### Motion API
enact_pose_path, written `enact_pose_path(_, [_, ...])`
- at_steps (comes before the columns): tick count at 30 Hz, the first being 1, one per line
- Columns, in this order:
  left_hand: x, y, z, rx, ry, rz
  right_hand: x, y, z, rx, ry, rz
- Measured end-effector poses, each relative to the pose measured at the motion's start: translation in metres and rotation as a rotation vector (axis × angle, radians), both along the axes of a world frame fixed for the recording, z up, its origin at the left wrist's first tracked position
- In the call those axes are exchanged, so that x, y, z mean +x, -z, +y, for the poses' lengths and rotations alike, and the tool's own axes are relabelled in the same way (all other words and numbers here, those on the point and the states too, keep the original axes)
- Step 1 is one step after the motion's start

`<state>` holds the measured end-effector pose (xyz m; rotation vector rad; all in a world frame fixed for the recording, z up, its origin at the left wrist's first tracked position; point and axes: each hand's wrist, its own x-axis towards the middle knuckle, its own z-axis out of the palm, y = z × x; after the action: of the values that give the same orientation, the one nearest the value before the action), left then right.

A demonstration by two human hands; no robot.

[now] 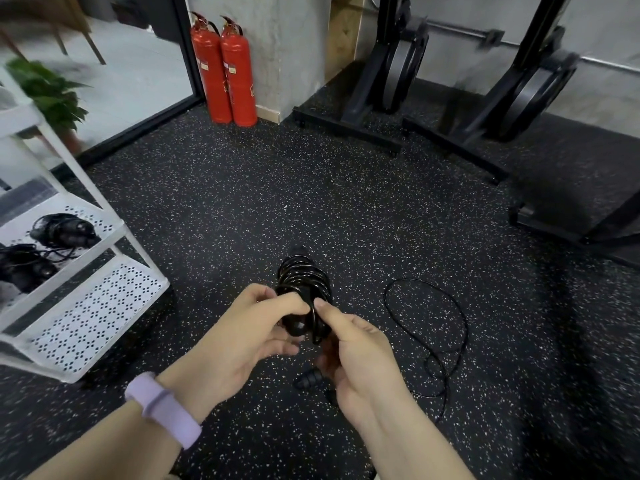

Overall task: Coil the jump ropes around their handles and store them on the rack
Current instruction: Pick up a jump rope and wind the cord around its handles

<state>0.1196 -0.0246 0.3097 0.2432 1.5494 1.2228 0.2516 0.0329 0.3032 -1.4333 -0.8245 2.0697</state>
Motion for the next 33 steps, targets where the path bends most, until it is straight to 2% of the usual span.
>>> enact_pose_path(2, [-0.003,-0.001,-0.001,0.027,-0.010,-0.121,-0.001,0.001,-0.002,0.029,-0.003,0.010])
enact_pose_path(4, [-0.008,-0.002,-0.001,0.055,0.006,-0.145,-0.002,0.001,-0.005,0.077,-0.010,0.005])
enact_pose_path(10, [-0.020,-0.001,-0.005,0.112,0.133,-0.135,-0.004,-0.002,-0.009,0.161,-0.084,-0.003])
enact_pose_path(14, [-0.021,-0.002,-0.006,0.092,0.181,-0.078,-0.006,-0.001,-0.010,0.235,-0.101,-0.075])
enact_pose_path(19, [-0.023,-0.004,-0.004,0.075,0.141,-0.101,-0.006,0.001,-0.009,0.286,-0.109,-0.120])
enact_pose_path(26, [-0.021,-0.002,-0.002,-0.034,0.128,0.043,0.000,0.002,-0.001,0.186,-0.108,-0.019])
enact_pose_path(33, [-0.022,-0.003,-0.003,-0.071,0.072,-0.008,0.000,0.001,-0.003,0.265,-0.140,-0.083])
